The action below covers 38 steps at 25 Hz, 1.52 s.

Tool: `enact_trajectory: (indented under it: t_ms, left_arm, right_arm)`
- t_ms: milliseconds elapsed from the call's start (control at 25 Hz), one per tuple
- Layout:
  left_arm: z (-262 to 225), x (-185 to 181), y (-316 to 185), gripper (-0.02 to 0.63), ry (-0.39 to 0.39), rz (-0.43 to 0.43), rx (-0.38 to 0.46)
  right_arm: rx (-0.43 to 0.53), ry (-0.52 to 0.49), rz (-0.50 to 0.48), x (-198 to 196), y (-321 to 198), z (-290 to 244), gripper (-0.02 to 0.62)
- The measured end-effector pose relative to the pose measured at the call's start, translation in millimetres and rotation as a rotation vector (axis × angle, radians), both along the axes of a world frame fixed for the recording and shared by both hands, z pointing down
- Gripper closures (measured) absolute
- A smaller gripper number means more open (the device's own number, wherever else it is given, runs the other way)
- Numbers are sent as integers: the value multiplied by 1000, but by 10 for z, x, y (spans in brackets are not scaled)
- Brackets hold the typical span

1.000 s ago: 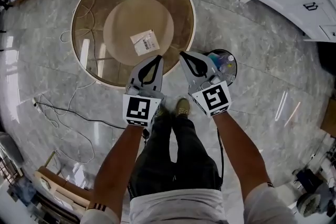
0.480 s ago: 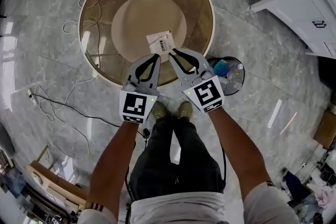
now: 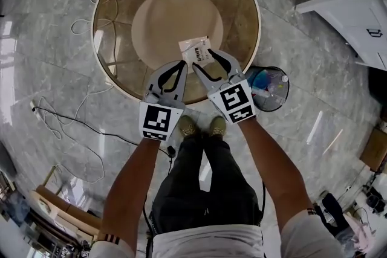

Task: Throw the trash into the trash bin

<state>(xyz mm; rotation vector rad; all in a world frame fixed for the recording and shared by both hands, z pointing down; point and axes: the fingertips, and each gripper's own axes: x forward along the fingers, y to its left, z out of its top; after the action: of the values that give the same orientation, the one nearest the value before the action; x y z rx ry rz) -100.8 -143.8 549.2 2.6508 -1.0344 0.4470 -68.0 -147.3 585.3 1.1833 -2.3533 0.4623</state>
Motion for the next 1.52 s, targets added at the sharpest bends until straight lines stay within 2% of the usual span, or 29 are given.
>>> enact_trajectory:
  t_ms: [360,680,880,960,1040,1120,1520]
  left_arm:
    - [238,-100,-132,606,-34,50,-18]
    - [240,-183,-198,606,-33,57,-11]
    - [205,-203,-213,606,-21,47,-11]
    - [205,-217,-217,606,-19,40,-13]
    - [216,-224,-209,606,-15,34,-16]
    - [237,-220,-195,606,-15,34,-19]
    - [269,-122,-81,606,-15,39,-32]
  right_arm:
    - [-147,71,25,-111,-78,521,331]
    - [-222,131,46,-107,-124,774,330]
    - [-204,189,39,-85,-133,788,365]
    - [-190,198,33,-123,-109,782,433]
    - [-174,208,31,-166,-76,788,473]
    - [-155,225,33,-178,-64,799,575]
    - [-177,187,36,-159,-35,783,595]
